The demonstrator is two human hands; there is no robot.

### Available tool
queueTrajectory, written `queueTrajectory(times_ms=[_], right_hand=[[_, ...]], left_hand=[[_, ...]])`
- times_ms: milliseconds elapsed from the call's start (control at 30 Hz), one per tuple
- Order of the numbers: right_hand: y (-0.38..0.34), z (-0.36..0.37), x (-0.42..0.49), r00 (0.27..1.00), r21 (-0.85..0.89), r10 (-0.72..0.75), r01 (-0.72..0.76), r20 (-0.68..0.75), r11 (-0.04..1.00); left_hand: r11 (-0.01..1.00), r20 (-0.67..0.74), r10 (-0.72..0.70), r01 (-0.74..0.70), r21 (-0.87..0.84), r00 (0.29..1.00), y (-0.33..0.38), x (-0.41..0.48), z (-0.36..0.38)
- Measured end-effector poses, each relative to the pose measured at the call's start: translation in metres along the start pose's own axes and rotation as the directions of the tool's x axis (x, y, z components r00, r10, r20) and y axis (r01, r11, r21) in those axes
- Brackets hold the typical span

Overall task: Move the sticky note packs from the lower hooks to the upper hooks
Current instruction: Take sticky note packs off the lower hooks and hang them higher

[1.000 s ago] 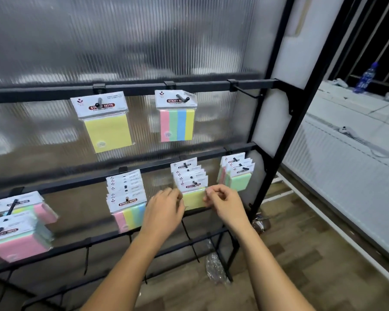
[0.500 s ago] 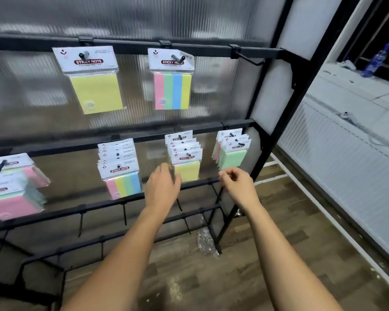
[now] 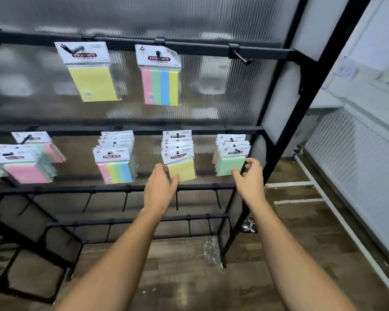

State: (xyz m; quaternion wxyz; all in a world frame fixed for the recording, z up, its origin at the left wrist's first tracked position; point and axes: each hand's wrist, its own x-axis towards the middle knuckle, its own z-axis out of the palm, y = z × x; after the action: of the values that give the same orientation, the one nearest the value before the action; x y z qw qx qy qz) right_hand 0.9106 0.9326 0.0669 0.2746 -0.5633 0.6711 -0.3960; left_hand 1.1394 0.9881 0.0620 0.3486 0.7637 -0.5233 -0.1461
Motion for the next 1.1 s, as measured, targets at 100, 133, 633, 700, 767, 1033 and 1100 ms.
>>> queueTrajectory(times_ms=[100,133,633,700,767,1033,1100], right_hand=[[0.001,-0.003,0.01,1.0,0.014,-0.012,0.012,0.026,1.0],[0.002,-0.003,0.011,0.999,0.011,-0.015,0.014,0.043,1.0],[0.007,0.0,-0.008,0.997,0.143,-0.015,0.004,0.074,0.99],[0.007,-0.002,-0.01,0.998,0.096,-0.042,0.037,0.056,0.995],[0.006,-0.006,-0.013,0.997,0.04,-0.055,0.053,0.053,0.998],[-0.009,-0.021,-0.04,0.997,0.053,-0.078,0.077,0.022,0.996],[-0.013,-0.025,-0.047,0.996,0.075,-0.093,0.091,0.019,0.993]], left_hand=[[0.999,-0.024,-0.032,0.031,-0.033,0.999,0.003,-0.004,0.003],[0.999,-0.035,-0.036,0.034,-0.039,0.999,0.003,-0.005,0.003],[0.983,-0.056,-0.049,0.039,-0.178,0.997,0.015,-0.017,-0.002],[0.992,-0.018,-0.005,0.003,-0.128,1.0,0.015,-0.016,-0.002],[0.992,-0.007,0.033,-0.033,-0.119,0.999,0.016,-0.016,-0.003],[0.97,0.002,0.048,-0.047,-0.238,0.999,0.014,-0.031,-0.018],[0.968,0.012,0.067,-0.062,-0.245,0.998,0.016,-0.036,-0.025]])
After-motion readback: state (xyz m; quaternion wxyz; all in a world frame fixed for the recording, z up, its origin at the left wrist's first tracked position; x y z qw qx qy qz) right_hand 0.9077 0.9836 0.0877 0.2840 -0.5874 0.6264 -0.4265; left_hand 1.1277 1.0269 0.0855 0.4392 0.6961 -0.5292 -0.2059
